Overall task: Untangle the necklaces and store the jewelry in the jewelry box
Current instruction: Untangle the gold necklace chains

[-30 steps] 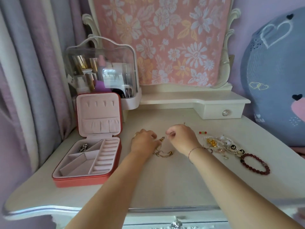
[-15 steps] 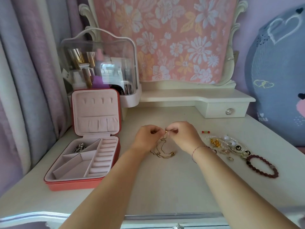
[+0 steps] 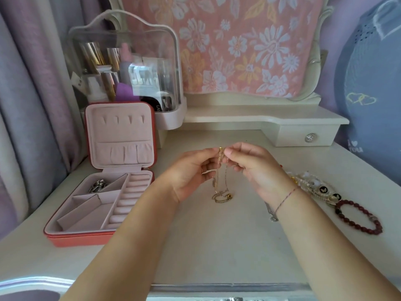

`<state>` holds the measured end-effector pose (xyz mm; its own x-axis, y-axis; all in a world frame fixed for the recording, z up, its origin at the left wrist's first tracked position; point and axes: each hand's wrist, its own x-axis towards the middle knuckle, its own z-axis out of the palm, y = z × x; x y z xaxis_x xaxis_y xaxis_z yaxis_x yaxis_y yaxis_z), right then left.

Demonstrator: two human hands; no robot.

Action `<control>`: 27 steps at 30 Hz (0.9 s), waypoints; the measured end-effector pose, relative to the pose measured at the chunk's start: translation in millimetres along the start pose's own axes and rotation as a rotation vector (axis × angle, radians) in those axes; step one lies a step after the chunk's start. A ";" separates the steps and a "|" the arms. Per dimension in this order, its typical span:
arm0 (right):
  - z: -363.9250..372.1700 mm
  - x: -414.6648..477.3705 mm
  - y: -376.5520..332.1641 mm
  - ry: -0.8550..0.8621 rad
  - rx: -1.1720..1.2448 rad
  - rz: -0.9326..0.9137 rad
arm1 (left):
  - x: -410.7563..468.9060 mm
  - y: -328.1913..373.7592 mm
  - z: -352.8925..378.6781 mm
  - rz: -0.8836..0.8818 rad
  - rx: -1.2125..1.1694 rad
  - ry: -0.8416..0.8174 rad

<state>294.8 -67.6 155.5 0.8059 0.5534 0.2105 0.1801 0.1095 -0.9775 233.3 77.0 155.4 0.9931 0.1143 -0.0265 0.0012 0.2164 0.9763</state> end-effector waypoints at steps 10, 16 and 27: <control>-0.9 1.5 -5.3 0.009 0.366 0.119 | 1.0 2.6 -1.2 -0.007 -0.193 -0.007; 0.1 1.1 -8.4 0.033 0.466 0.160 | 0.7 4.2 -2.0 -0.005 -0.269 -0.056; -7.9 2.4 -8.2 0.006 0.642 0.190 | 1.6 8.7 -9.0 0.178 -0.360 0.089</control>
<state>299.7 -73.7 164.1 0.7940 0.6070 0.0317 -0.3357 0.4813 -0.8097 233.8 87.9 161.9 0.9600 0.2607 0.1018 -0.2264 0.5095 0.8302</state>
